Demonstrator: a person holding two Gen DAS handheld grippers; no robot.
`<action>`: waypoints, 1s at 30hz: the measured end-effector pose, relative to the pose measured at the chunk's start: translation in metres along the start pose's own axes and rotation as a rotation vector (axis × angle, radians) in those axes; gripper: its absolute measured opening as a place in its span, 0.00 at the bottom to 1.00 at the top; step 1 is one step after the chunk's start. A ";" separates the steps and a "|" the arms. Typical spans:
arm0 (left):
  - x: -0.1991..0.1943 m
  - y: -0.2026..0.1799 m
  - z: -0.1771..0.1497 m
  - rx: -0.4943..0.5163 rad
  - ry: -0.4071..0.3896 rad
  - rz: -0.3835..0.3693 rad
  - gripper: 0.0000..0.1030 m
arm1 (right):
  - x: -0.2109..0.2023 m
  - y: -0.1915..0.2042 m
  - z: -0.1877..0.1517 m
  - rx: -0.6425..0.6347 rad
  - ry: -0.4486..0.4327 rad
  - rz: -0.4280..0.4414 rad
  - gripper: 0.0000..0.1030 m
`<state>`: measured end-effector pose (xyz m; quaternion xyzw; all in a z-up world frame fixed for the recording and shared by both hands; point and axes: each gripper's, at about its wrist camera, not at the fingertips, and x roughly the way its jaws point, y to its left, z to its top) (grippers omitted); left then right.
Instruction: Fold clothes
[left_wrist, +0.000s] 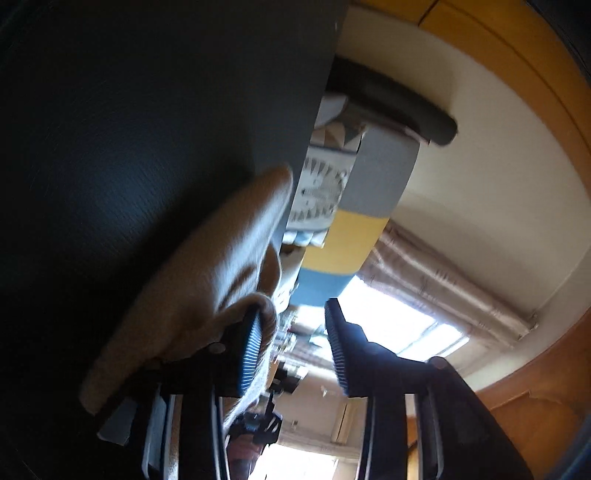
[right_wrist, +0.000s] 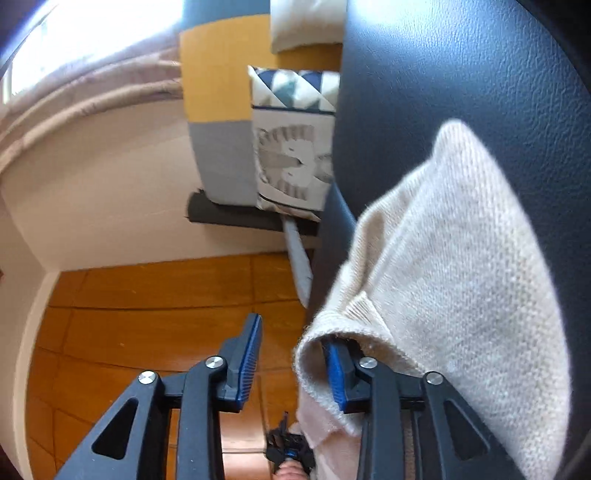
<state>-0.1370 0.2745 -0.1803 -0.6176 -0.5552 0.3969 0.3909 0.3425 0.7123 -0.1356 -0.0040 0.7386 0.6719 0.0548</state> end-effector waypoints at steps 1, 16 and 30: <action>0.000 -0.001 0.001 -0.005 -0.012 -0.013 0.45 | 0.000 -0.001 0.000 0.023 -0.002 0.016 0.39; 0.061 -0.036 -0.061 0.385 0.314 0.312 0.53 | -0.002 0.019 -0.005 -0.036 0.093 -0.066 0.49; 0.074 -0.062 -0.010 0.133 0.050 0.123 0.54 | -0.007 0.021 0.011 0.013 0.010 0.064 0.51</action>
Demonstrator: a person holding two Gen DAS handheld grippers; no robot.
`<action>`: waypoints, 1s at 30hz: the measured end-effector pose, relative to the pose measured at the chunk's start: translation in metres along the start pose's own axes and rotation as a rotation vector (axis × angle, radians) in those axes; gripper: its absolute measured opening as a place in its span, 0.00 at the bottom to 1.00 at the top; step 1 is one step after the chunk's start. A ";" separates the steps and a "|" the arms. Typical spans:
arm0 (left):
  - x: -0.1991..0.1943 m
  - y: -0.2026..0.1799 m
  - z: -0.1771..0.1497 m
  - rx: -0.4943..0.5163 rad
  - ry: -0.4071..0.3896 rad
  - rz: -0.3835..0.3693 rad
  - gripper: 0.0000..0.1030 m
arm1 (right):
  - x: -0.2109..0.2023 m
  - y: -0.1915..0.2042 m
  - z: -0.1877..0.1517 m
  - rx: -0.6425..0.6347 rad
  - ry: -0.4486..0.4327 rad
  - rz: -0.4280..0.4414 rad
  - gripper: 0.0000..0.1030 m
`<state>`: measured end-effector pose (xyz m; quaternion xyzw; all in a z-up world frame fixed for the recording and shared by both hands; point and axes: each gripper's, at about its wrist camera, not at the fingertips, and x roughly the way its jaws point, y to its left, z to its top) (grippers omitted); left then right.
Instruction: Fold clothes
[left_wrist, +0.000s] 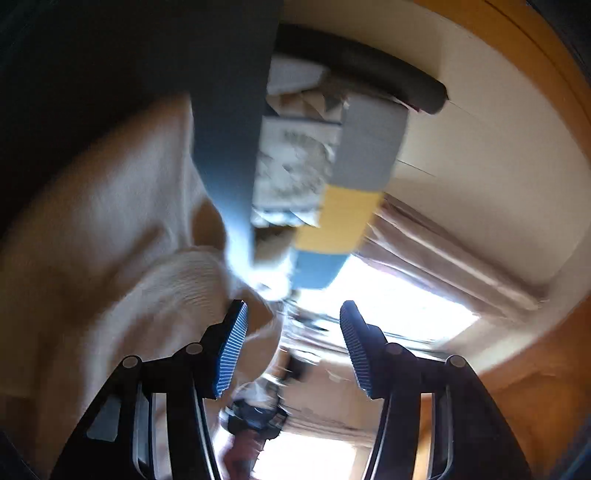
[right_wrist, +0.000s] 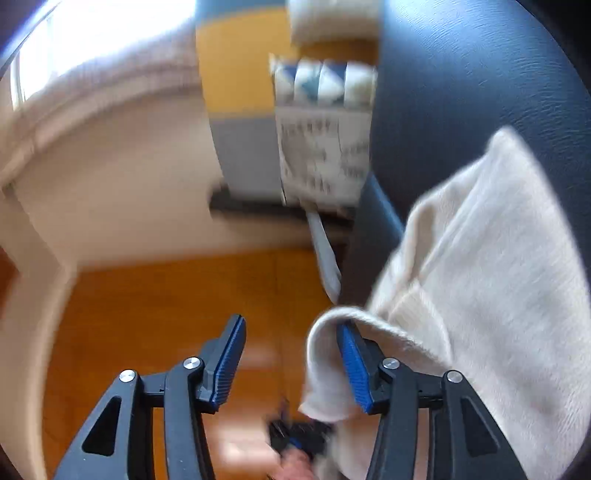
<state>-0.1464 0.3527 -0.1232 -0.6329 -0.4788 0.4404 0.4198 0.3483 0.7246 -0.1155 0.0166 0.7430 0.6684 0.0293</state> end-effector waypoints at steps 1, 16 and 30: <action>-0.003 -0.002 0.001 0.025 -0.006 0.037 0.54 | 0.000 -0.003 0.000 0.001 0.013 -0.030 0.52; -0.082 0.025 -0.088 0.738 -0.059 0.562 0.54 | -0.066 0.047 -0.088 -0.703 -0.017 -0.588 0.53; -0.097 0.036 -0.123 0.825 -0.032 0.595 0.53 | -0.062 0.017 -0.169 -0.964 0.161 -0.735 0.24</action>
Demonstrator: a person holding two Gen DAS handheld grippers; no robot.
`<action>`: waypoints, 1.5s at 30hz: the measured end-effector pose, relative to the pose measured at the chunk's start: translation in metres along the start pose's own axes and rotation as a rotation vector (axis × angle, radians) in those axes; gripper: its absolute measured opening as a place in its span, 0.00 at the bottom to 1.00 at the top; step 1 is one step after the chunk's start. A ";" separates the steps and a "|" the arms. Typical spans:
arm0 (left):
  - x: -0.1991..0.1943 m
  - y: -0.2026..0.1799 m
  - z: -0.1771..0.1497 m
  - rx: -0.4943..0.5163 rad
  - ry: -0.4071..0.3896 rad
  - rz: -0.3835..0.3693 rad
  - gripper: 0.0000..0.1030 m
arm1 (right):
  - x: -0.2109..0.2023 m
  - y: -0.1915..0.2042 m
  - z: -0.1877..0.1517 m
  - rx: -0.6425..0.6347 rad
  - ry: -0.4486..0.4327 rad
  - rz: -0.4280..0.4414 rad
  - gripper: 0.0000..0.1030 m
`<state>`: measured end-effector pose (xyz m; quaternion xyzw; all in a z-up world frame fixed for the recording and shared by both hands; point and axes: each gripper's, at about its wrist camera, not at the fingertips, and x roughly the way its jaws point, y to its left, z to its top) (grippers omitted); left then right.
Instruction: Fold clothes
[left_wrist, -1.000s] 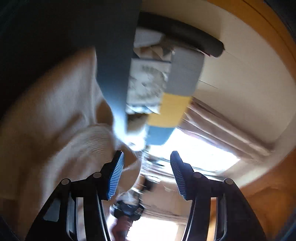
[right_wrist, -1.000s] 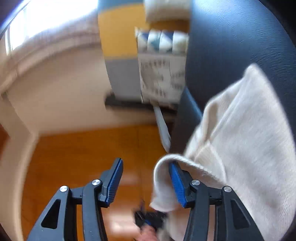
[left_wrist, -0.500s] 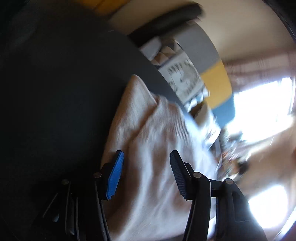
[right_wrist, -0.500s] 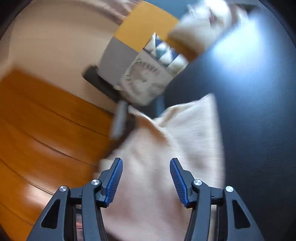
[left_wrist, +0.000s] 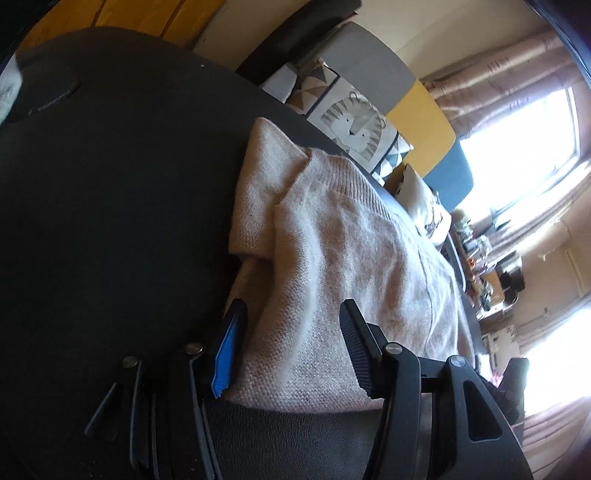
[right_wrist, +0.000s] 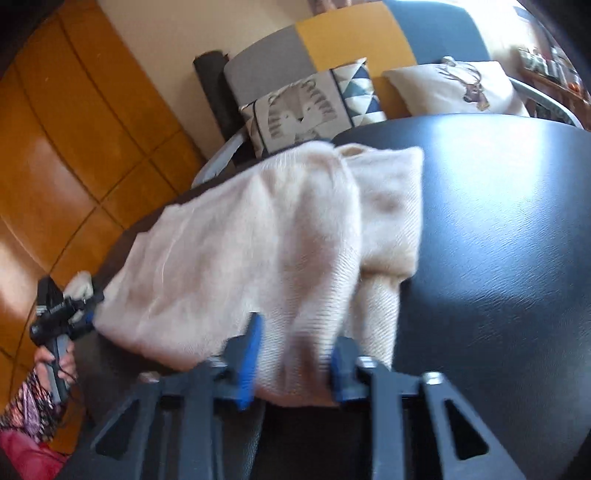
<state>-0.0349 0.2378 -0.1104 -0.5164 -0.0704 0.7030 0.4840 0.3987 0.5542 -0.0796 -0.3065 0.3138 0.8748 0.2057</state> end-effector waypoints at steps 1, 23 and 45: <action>-0.002 -0.001 -0.002 0.023 0.016 -0.008 0.54 | 0.002 0.001 -0.002 0.003 0.007 0.019 0.24; -0.050 0.011 -0.050 0.278 0.184 -0.044 0.04 | -0.033 -0.018 -0.034 0.196 0.125 0.358 0.05; -0.118 0.003 -0.063 0.283 -0.141 0.176 0.07 | -0.075 0.048 -0.030 -0.175 -0.093 -0.176 0.24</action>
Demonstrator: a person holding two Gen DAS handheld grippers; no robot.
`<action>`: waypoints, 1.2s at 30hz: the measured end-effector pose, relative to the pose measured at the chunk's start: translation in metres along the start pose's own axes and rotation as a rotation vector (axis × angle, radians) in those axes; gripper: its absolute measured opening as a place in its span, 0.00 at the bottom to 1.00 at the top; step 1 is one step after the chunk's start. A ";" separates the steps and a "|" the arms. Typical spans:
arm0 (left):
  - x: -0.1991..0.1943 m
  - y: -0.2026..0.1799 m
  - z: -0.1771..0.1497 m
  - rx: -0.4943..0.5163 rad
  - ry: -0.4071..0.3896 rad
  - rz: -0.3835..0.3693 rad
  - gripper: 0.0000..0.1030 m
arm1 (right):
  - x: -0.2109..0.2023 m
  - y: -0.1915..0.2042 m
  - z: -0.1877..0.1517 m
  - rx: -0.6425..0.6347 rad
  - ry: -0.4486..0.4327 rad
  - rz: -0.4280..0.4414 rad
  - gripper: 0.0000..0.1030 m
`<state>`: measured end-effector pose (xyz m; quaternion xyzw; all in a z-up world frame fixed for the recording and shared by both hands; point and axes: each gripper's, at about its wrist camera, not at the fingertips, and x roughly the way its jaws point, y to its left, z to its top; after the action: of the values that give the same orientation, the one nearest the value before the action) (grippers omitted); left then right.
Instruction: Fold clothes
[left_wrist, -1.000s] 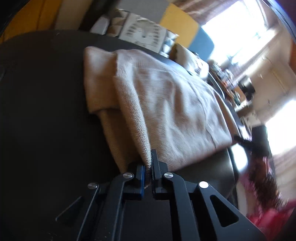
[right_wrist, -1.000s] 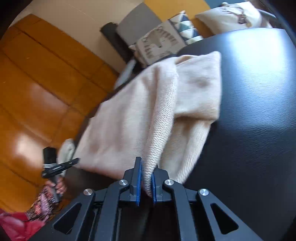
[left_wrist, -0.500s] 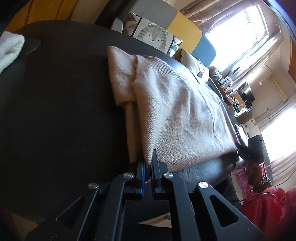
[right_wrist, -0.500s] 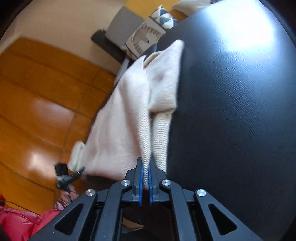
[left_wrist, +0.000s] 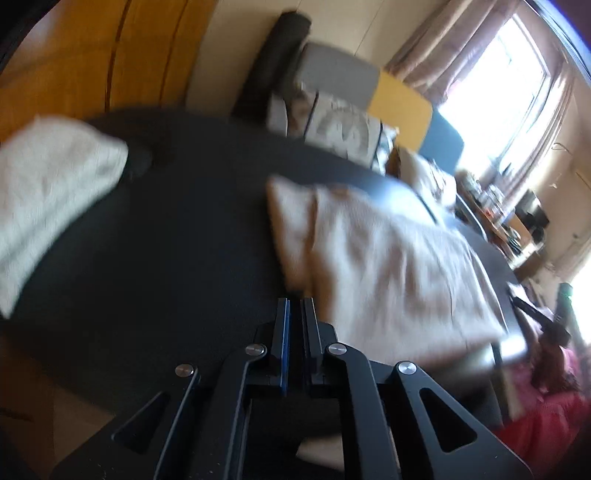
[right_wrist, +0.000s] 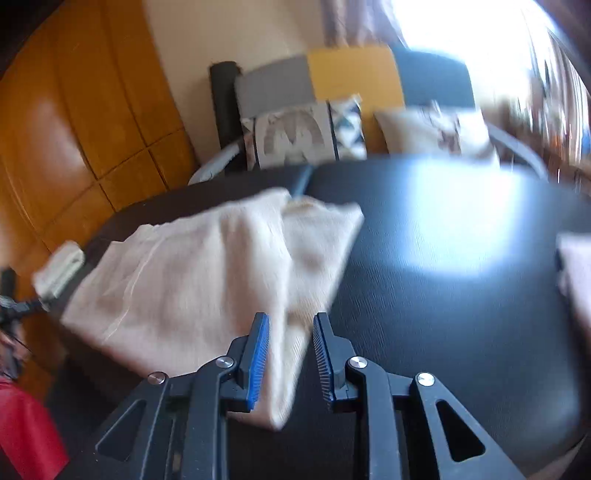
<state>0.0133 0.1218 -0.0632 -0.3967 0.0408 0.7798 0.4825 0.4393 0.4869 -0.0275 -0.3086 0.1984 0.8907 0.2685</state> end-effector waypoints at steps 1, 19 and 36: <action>0.006 -0.013 0.007 0.028 -0.018 0.013 0.08 | 0.008 0.014 0.006 -0.049 -0.004 -0.019 0.24; 0.122 -0.032 0.047 -0.118 -0.018 0.115 0.13 | 0.122 0.077 0.030 -0.061 0.012 -0.098 0.27; 0.124 -0.025 0.043 -0.164 -0.023 0.056 0.13 | 0.102 0.058 0.050 0.130 -0.102 -0.023 0.26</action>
<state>-0.0191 0.2435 -0.1080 -0.4248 -0.0175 0.7982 0.4267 0.3146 0.5041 -0.0471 -0.2472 0.2383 0.8874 0.3078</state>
